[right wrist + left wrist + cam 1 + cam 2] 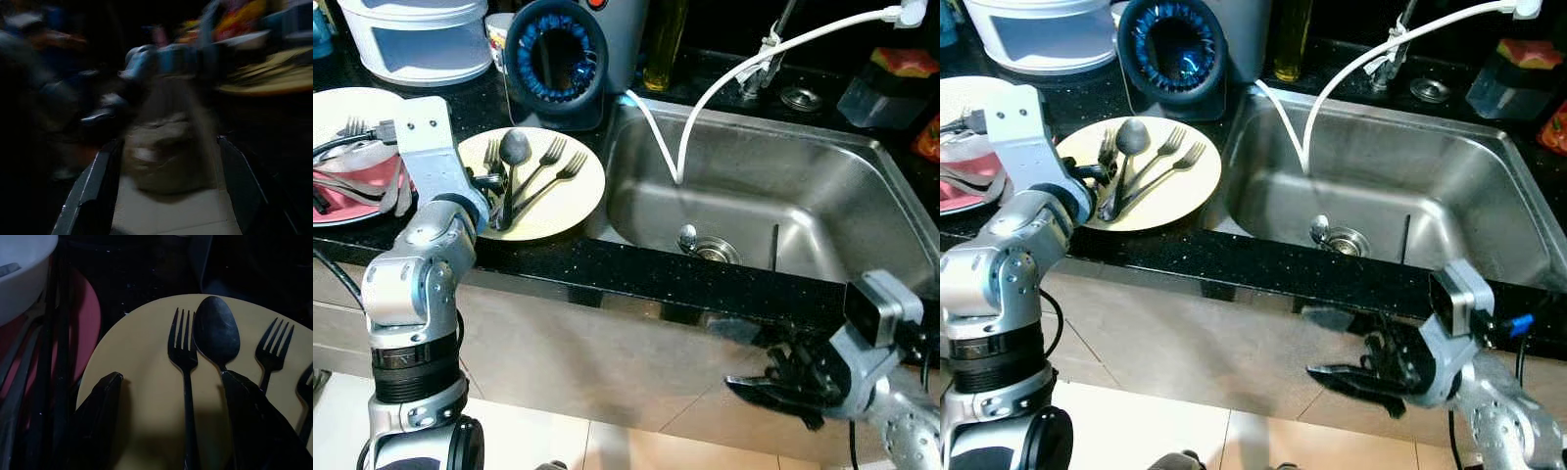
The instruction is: Kitchen organization
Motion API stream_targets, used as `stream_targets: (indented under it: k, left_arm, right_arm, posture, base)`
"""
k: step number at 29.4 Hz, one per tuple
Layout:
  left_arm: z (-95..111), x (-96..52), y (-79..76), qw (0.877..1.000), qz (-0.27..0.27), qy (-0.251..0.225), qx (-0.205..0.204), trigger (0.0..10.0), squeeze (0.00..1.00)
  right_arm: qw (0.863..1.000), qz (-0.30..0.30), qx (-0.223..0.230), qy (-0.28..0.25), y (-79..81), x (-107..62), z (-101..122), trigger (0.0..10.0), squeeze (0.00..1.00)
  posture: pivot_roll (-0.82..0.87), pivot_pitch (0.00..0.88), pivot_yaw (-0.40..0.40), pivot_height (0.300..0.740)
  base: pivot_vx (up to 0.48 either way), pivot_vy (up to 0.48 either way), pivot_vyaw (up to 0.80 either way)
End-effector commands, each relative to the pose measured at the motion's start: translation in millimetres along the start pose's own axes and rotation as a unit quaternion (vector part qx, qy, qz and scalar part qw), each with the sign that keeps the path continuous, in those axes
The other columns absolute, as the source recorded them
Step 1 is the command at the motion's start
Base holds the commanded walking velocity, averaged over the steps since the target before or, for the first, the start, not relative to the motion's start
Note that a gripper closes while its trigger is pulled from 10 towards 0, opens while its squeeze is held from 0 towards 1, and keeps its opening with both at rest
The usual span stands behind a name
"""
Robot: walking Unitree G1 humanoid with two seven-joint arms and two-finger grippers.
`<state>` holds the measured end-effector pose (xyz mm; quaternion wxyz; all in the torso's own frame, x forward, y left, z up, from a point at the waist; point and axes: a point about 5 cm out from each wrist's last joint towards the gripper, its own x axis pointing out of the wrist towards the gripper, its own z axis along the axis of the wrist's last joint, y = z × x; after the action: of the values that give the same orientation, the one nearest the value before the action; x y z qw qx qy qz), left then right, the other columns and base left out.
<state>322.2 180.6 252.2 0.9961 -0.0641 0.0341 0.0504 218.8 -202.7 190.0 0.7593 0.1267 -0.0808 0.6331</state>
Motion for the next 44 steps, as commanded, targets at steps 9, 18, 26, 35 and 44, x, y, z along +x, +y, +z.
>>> stream_targets:
  k: [9,18,26,35,44]
  left_arm:
    - [1,0.9,-5.4,1.000,-0.025,0.001,0.001,10.0,0.00]
    - [12,0.1,-7.3,0.999,-0.036,-0.006,0.023,10.0,0.00]
    - [33,-3.7,-13.8,0.996,-0.051,-0.043,0.056,10.0,0.00]
    - [41,-4.9,-21.2,0.994,-0.076,-0.041,0.065,10.0,0.00]
    - [-6,0.7,-13.0,0.988,-0.093,0.096,0.073,10.0,0.00]
  right_arm:
    - [0.981,-0.137,-0.097,0.098,-23.4,-27.6,27,10.0,0.00]
    - [0.974,-0.161,-0.087,0.132,-24.5,-26.9,13,10.0,0.00]
    - [0.972,-0.168,-0.092,0.133,-26.8,-24.9,11,10.0,0.00]
    - [0.970,-0.177,-0.091,0.140,-28.9,-24.3,9,10.0,0.00]
    - [0.964,-0.189,-0.095,0.159,-30.8,-21.6,3,10.0,0.00]
  posture:
    - [0.12,0.097,-0.075,0.740]
    - [0.11,0.103,-0.072,0.740]
    - [0.11,0.105,-0.070,0.740]
    - [0.11,0.106,-0.066,0.740]
    - [0.10,0.110,-0.068,0.740]
  base:
    - [0.000,0.000,0.00]
    - [0.000,0.000,0.00]
    - [0.000,0.000,0.00]
    - [0.000,0.000,0.00]
    - [0.000,0.000,0.00]
